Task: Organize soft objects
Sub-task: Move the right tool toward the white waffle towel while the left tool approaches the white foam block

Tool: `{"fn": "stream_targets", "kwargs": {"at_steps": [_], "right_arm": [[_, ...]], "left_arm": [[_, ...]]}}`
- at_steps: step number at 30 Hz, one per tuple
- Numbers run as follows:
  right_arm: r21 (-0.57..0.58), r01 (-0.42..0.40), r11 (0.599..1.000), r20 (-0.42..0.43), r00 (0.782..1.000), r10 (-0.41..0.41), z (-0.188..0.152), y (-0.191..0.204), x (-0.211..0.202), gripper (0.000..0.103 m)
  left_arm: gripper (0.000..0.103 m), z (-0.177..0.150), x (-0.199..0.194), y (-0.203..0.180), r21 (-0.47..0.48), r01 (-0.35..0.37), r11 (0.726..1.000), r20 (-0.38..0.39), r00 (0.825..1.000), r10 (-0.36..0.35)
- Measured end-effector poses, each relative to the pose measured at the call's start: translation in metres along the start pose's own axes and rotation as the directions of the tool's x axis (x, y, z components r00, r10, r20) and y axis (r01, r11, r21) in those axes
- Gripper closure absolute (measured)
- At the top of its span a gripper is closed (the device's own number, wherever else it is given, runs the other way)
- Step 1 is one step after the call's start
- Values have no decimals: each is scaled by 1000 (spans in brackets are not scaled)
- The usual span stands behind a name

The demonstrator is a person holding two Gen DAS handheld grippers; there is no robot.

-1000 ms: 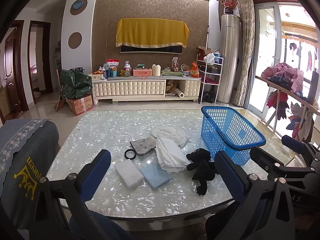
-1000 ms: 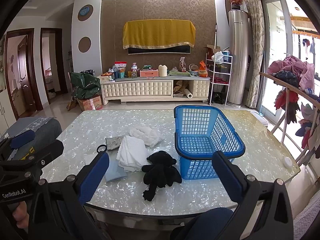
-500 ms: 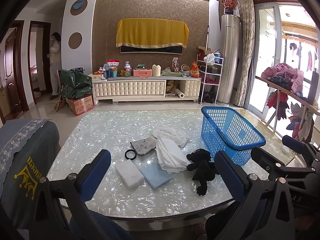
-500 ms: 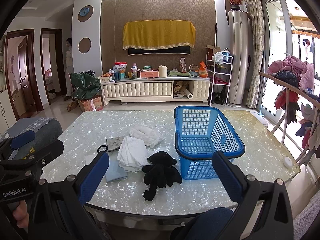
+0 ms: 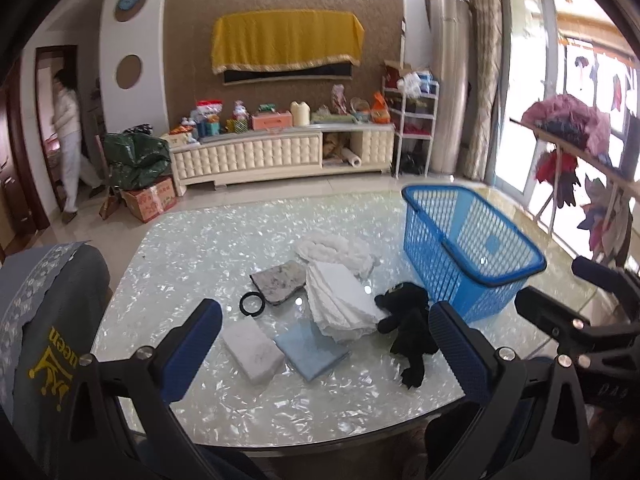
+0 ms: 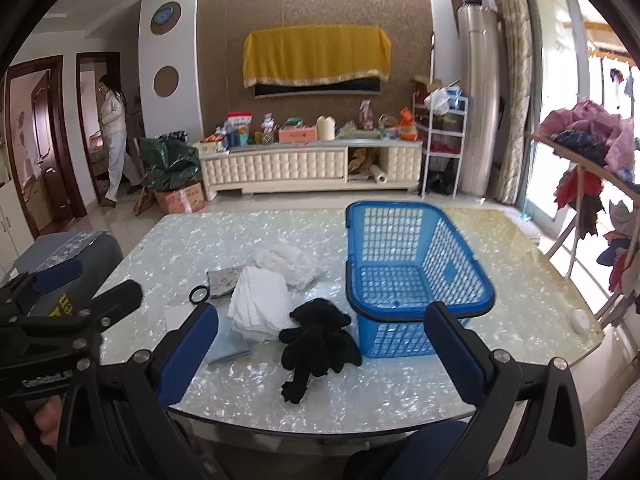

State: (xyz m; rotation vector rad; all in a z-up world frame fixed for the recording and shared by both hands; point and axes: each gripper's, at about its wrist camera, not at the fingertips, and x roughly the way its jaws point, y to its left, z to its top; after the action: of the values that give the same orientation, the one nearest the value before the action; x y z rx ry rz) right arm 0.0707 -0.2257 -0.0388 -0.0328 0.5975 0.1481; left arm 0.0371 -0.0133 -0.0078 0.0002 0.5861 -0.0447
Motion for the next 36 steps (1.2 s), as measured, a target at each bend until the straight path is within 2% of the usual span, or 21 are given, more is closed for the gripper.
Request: {"fn": "stream_targets", "kwargs": {"at_steps": [4,7,13,16,19,22,23,25,32,36], "right_arm": [[12,-11,1000,-70,997,11,1,-4,20,0],[17,-31,999,-120,992,32,1,-5,35,0],[6,-74,997,-244,967,73,-1,1,64,0],[-15,-101,995,-281,955,93,-1,9,73,0],[-17,-138,990,-307,943,126,-2,17,82,1],[-13,-154,988,-332,933,141,-5,25,90,8],[-17,-158,987,-343,929,143,-6,27,93,8],[-24,-166,986,-356,923,147,-6,30,98,9],[-42,-197,979,-394,904,165,-3,42,118,13],[-50,-211,976,-419,892,172,-1,51,134,14]], "left_arm": [[0,1,23,3,44,51,998,-81,996,-48],[0,3,34,7,71,57,996,-113,992,-49],[0,-2,61,18,143,91,986,-229,972,-57],[0,-7,72,23,180,95,979,-281,959,-42],[0,-11,85,31,174,121,977,-340,939,-56],[0,-12,94,42,140,151,979,-381,920,-88],[0,-12,99,47,112,174,978,-406,907,-115],[0,-11,107,55,71,192,979,-430,891,-143],[0,-12,131,79,15,200,980,-489,856,-167],[0,-15,146,90,9,200,980,-509,845,-168]]}}
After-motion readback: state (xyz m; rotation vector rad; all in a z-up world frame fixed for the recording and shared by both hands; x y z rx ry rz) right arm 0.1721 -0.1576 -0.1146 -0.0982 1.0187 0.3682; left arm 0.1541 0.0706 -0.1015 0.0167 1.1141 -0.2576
